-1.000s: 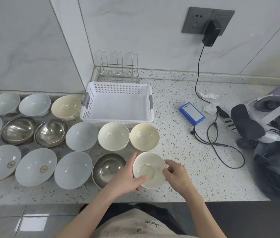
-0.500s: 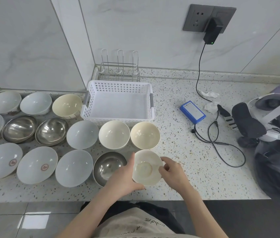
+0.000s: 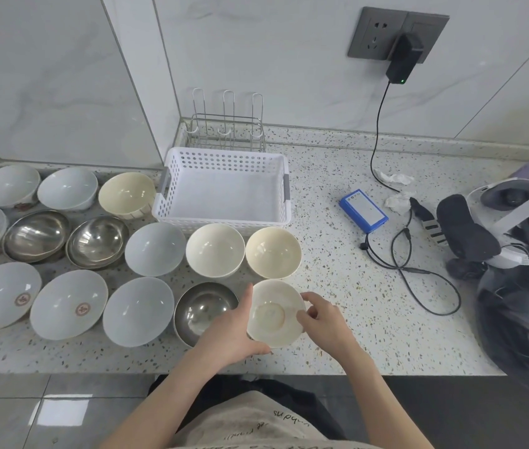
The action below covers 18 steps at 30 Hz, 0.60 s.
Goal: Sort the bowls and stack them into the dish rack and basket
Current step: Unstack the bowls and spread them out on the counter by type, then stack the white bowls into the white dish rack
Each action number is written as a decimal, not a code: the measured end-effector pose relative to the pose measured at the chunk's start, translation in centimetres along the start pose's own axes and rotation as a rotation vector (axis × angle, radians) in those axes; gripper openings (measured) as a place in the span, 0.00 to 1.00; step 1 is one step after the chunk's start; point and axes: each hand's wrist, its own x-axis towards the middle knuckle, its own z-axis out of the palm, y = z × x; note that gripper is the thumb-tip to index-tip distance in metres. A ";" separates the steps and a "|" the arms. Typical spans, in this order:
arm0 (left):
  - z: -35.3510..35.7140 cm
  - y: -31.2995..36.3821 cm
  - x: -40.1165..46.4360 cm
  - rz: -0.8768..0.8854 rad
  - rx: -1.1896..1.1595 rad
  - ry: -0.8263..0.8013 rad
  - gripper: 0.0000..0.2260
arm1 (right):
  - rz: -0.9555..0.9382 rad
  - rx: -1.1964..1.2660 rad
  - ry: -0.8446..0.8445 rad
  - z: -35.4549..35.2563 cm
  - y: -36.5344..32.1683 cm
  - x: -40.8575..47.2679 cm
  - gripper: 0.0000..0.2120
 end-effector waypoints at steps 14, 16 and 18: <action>-3.1 -0.3 -1.9 0.003 0.005 0.106 0.32 | 0.059 -0.138 0.161 -2.0 -3.6 -0.6 0.10; -4.2 -1.0 -2.5 0.031 -0.005 0.181 0.24 | 0.044 -0.103 0.218 -1.8 -4.9 -0.7 0.07; -5.5 -2.3 -3.2 0.028 0.013 0.238 0.17 | 0.026 -0.081 0.256 -1.0 -6.6 -0.6 0.06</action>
